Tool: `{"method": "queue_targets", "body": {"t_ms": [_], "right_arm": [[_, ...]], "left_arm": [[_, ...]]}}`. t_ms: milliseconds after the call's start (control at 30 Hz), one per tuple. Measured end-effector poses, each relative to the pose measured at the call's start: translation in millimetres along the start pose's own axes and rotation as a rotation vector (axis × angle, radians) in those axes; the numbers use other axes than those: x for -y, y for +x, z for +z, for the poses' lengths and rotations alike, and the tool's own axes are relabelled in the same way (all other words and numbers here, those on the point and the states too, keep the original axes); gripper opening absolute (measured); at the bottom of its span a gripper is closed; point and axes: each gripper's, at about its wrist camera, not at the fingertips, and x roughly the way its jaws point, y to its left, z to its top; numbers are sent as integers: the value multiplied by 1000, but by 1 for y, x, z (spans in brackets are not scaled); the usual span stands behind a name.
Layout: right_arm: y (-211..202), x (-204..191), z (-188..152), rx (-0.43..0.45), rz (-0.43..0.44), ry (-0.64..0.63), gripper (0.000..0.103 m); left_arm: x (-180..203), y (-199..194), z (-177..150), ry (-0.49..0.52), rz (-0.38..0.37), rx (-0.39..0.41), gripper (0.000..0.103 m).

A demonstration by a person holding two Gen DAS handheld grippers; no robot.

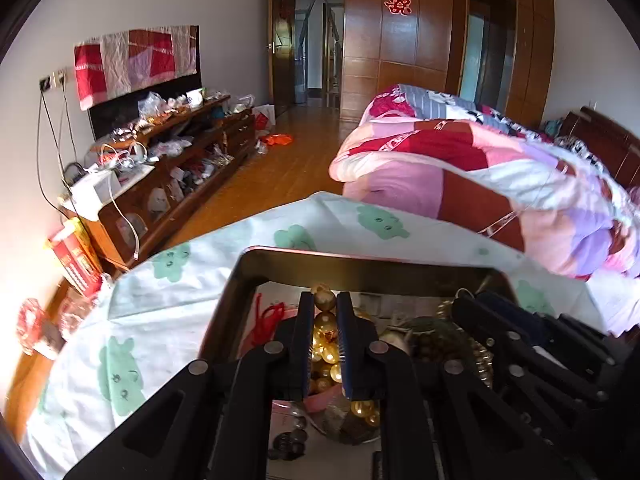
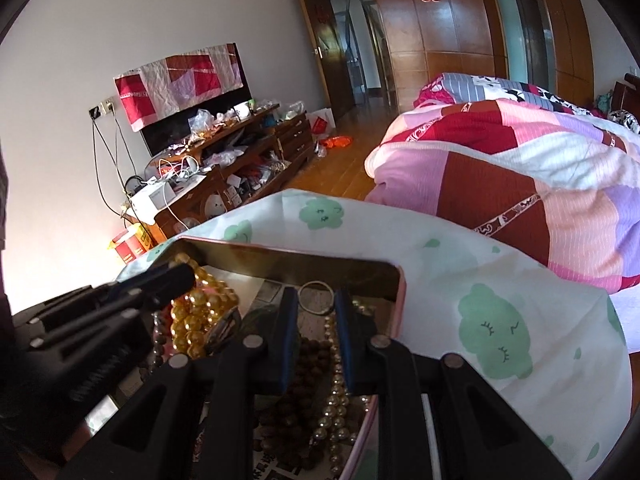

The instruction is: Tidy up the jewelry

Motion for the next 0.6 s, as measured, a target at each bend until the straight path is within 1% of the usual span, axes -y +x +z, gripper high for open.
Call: {"method": "queue_targets", "body": {"t_ms": [100,167,200,233,267,300,333,400,467,533,567,600], "right_arm": [[2,-3,1,-9,22,-12,23],[2,-3,1,-9,26,-10,25],[1,-2,1,-5,39,-8,35],[-1,-2,1,6,45,-9,45],[-3,-2,1,18,33,-9,52],[-7,-1,1,38,29,-2,56],[-10,1,1,50,31,8,59],[-18,7,0,93,41,41,72],[-28,10,-1,142,31,66,78],[-41,10,-3,188,22,77,79],[-46,8,-4,202,7,79,82],[-51,6,-4,212,-13,80,89]], "left_arm": [[-3,2,0,-1,44,-11,11],[-2,2,-1,2,61,-38,23],[-2,1,-2,0,79,-45,32],[-3,-1,-2,-8,101,-44,43],[-5,-5,-3,-21,119,-37,49],[-8,-10,-4,-39,133,-27,61],[-10,-14,-5,-55,137,-17,69],[-15,-24,-7,-76,138,5,71],[-16,-33,-11,-69,165,14,71],[-16,-40,-15,-59,182,20,71],[-16,-44,-19,-54,183,23,71],[-17,-49,-24,-52,185,28,71]]}}
